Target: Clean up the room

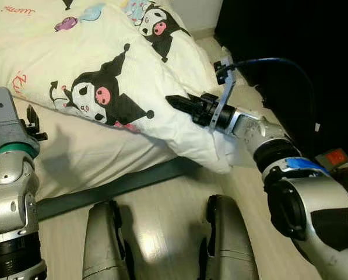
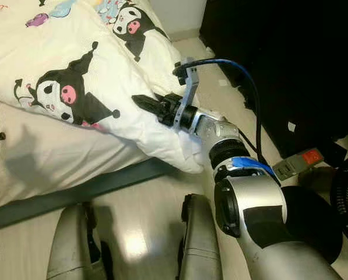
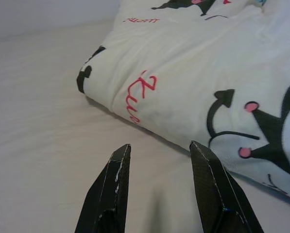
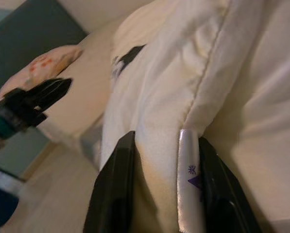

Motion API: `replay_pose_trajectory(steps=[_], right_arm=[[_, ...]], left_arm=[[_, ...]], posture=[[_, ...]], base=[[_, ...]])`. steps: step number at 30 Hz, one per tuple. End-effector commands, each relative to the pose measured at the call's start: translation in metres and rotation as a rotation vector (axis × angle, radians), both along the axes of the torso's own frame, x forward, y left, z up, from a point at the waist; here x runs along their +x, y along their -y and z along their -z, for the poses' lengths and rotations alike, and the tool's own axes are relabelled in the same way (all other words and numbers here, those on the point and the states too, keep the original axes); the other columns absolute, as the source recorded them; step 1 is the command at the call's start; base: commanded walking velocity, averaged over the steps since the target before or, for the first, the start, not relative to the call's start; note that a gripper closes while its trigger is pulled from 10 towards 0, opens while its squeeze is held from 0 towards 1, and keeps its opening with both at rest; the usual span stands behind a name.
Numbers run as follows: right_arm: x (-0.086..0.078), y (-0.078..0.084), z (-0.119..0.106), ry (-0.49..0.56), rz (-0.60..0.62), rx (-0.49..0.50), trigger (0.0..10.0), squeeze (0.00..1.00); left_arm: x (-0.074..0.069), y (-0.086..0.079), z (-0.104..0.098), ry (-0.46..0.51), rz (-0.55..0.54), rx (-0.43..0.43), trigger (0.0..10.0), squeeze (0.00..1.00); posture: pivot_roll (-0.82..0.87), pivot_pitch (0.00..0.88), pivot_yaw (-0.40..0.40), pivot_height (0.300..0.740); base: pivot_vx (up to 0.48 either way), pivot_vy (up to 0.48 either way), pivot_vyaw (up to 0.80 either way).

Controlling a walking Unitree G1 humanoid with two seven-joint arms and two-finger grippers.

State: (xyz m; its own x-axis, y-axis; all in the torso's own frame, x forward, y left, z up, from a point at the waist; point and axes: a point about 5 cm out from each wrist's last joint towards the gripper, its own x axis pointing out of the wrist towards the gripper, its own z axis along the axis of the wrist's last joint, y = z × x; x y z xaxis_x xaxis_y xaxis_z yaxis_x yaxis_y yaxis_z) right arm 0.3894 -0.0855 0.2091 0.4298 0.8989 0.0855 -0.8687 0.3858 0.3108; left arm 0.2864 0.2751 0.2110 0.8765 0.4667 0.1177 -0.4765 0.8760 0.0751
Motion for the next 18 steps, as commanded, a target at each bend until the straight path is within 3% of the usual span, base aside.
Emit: replay_pose_trajectory(steps=[1, 3, 4, 6, 10, 12, 14, 15, 18], right_arm=[[-0.006, -0.011, 0.001, 0.022, -0.105, -0.032, 0.0, 0.00], [-0.014, -0.024, 0.006, 0.037, -0.225, -0.065, 0.0, 0.00], [-0.014, -0.024, 0.006, 0.037, -0.225, -0.065, 0.0, 0.00], [-0.031, -0.047, 0.018, 0.062, -0.428, -0.127, 0.0, 0.00], [-0.043, -0.060, 0.030, 0.074, -0.523, -0.170, 0.0, 0.00], [-0.058, -0.069, 0.046, 0.080, -0.619, -0.230, 0.0, 0.00], [-0.064, -0.071, 0.054, 0.083, -0.651, -0.261, 0.0, 0.00], [-0.075, -0.069, 0.078, 0.065, -0.665, -0.357, 0.0, 0.00], [-0.079, -0.065, 0.092, 0.055, -0.659, -0.413, 0.0, 0.00]], left_arm=[[-0.001, 0.000, 0.006, -0.017, -0.006, -0.015, 10.0, 0.00], [-0.001, 0.001, 0.006, -0.017, -0.004, -0.019, 10.0, 0.00], [-0.001, 0.001, 0.006, -0.017, -0.004, -0.019, 10.0, 0.00], [-0.001, 0.002, 0.005, -0.011, -0.003, -0.023, 10.0, 0.00], [0.000, 0.002, 0.003, -0.003, -0.005, -0.026, 10.0, 0.00], [0.000, 0.001, -0.001, 0.012, -0.009, -0.031, 10.0, 0.00], [0.000, 0.000, -0.003, 0.019, -0.009, -0.035, 10.0, 0.00], [0.001, -0.001, -0.011, 0.047, -0.012, -0.051, 10.0, 0.00], [0.001, -0.002, -0.016, 0.065, -0.011, -0.055, 10.0, 0.00]], posture=[[0.09, 0.215, 0.008, 0.524], [0.09, 0.215, 0.006, 0.524], [0.09, 0.215, 0.006, 0.524], [0.09, 0.214, 0.002, 0.524], [0.09, 0.214, 0.001, 0.524], [0.10, 0.215, -0.001, 0.524], [0.09, 0.216, -0.003, 0.524], [0.09, 0.217, -0.007, 0.524], [0.09, 0.218, -0.008, 0.524]], base=[[0.000, 0.000, 0.00], [0.000, 0.000, 0.00], [0.000, 0.000, 0.00], [0.000, 0.000, 0.00], [0.000, 0.000, 0.00], [0.000, 0.000, 0.00], [0.000, 0.000, 0.00], [0.000, 0.000, 0.00], [0.000, 0.000, 0.00]])
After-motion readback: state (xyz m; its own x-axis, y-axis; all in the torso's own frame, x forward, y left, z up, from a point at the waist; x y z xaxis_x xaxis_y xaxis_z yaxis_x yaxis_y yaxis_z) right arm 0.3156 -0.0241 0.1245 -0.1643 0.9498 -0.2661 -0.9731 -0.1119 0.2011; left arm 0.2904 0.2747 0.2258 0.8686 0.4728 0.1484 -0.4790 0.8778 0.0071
